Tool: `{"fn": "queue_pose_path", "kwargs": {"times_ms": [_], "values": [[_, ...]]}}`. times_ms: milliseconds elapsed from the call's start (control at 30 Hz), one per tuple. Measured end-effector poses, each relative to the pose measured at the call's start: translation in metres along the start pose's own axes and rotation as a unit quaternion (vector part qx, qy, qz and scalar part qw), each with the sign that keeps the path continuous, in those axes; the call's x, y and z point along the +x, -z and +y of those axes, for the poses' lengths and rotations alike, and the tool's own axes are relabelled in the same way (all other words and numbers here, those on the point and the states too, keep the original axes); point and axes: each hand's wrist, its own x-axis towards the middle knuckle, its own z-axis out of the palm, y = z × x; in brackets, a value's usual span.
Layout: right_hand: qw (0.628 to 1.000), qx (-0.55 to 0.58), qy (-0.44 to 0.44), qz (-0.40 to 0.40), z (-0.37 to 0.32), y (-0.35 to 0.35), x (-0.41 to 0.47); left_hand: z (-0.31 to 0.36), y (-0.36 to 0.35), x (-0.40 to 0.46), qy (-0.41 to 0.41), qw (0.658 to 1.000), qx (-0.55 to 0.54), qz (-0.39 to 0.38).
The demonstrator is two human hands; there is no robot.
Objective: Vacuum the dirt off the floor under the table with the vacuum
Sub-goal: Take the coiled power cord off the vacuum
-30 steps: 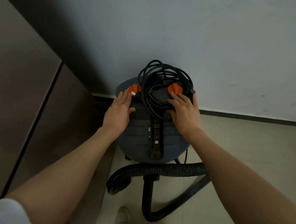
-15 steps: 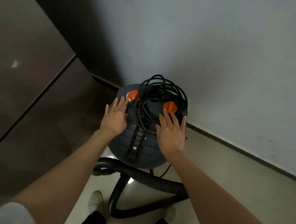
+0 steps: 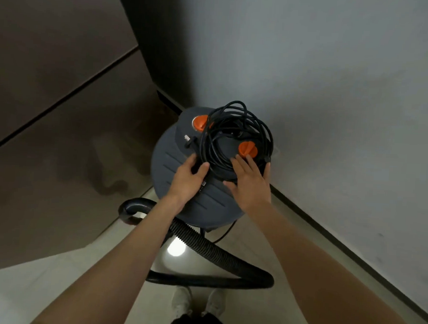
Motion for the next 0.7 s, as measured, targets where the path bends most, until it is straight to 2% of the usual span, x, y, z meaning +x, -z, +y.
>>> {"fn": "queue_pose_path", "kwargs": {"times_ms": [233, 333, 433, 533, 600, 700], "values": [[1.000, -0.005, 0.004, -0.022, -0.002, 0.002, 0.001, 0.000, -0.004, -0.004, 0.011, 0.999, -0.031, -0.001], [0.997, -0.010, 0.039, -0.070, 0.005, 0.007, 0.002, -0.005, -0.006, -0.007, 0.003, 0.999, 0.031, -0.008], [0.993, 0.007, 0.072, -0.094, 0.022, 0.016, 0.004, -0.004, -0.020, -0.010, 0.013, 0.996, 0.076, 0.036], [0.982, -0.079, 0.155, 0.068, 0.046, 0.018, 0.007, 0.010, -0.042, -0.016, 0.042, 0.988, 0.114, 0.100], [0.964, -0.135, 0.203, 0.103, 0.059, 0.020, 0.014, 0.012, -0.060, -0.017, 0.056, 0.986, 0.090, 0.129], [0.951, -0.169, 0.244, 0.092, 0.067, 0.026, 0.027, 0.014, -0.082, -0.024, 0.081, 0.983, 0.041, 0.157]]}}
